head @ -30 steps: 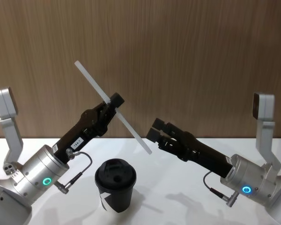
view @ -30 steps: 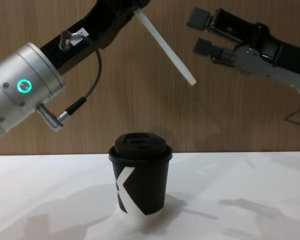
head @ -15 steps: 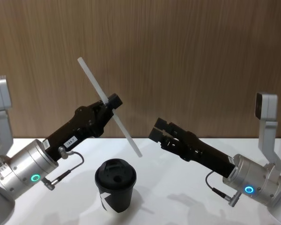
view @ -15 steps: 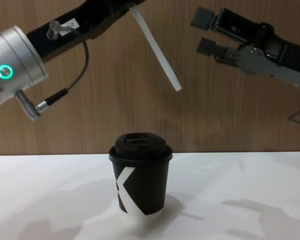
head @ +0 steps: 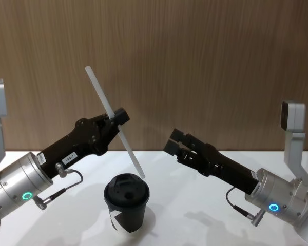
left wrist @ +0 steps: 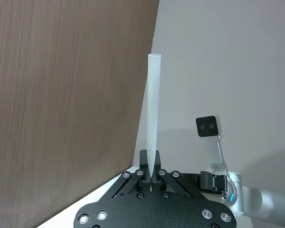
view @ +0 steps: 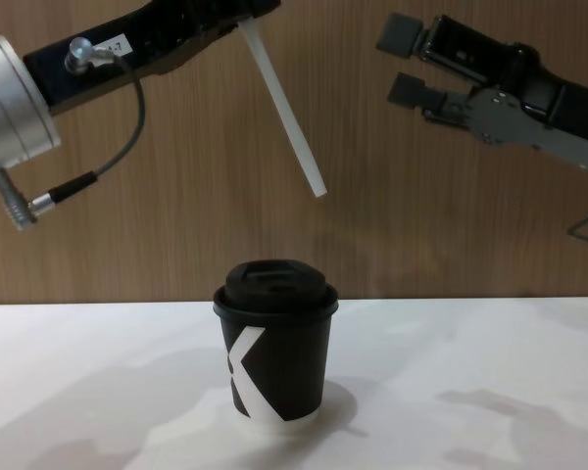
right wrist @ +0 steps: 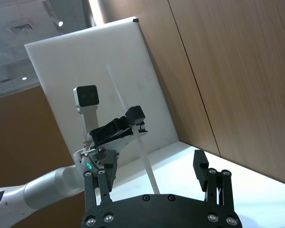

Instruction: Pick up the straw with one hand, pass it to the other hand, and insert it into the cup.

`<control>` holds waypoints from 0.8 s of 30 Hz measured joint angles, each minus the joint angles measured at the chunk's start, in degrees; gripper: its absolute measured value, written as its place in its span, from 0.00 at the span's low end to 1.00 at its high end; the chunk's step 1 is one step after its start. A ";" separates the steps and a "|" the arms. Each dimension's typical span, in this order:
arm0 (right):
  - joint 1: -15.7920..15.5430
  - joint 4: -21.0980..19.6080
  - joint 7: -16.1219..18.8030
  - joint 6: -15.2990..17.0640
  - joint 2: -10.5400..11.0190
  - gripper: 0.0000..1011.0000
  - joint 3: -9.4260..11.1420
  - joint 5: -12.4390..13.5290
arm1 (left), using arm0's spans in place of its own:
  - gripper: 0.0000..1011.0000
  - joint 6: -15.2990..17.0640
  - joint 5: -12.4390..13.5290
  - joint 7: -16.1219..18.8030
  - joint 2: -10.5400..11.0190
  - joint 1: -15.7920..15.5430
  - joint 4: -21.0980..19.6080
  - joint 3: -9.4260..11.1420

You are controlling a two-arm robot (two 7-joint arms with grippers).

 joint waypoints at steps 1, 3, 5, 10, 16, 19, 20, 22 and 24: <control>0.00 0.00 0.00 0.00 0.01 0.99 0.00 0.00 | 0.01 0.08 0.05 0.07 0.22 0.07 -0.17 0.00; 0.00 0.00 0.00 0.00 0.01 0.99 0.00 0.00 | 0.01 0.27 0.15 0.31 0.69 0.24 -0.50 0.02; 0.00 0.00 0.00 0.00 0.02 0.99 0.00 0.00 | 0.01 0.46 0.29 0.57 1.16 0.44 -0.83 0.02; 0.00 0.00 -0.01 0.00 0.04 0.99 0.00 0.00 | 0.01 0.81 0.52 1.09 1.89 0.81 -1.30 0.01; 0.00 0.00 0.00 0.01 0.06 0.99 0.00 0.00 | 0.01 1.29 0.64 1.79 2.62 1.37 -1.65 -0.11; 0.00 0.00 -0.01 0.00 0.06 0.99 0.00 0.01 | 0.01 1.50 0.70 2.11 2.90 1.62 -1.68 -0.18; 0.00 0.00 -0.01 0.01 0.06 0.99 0.00 0.00 | 0.01 1.54 0.72 2.17 2.94 1.66 -1.68 -0.20; 0.00 0.01 -0.01 0.01 0.06 0.99 0.00 0.00 | 0.01 1.65 0.78 2.37 3.08 1.82 -1.67 -0.25; 0.00 0.01 0.00 0.00 0.06 0.99 0.00 0.00 | 0.01 1.72 0.82 2.53 3.12 1.92 -1.63 -0.29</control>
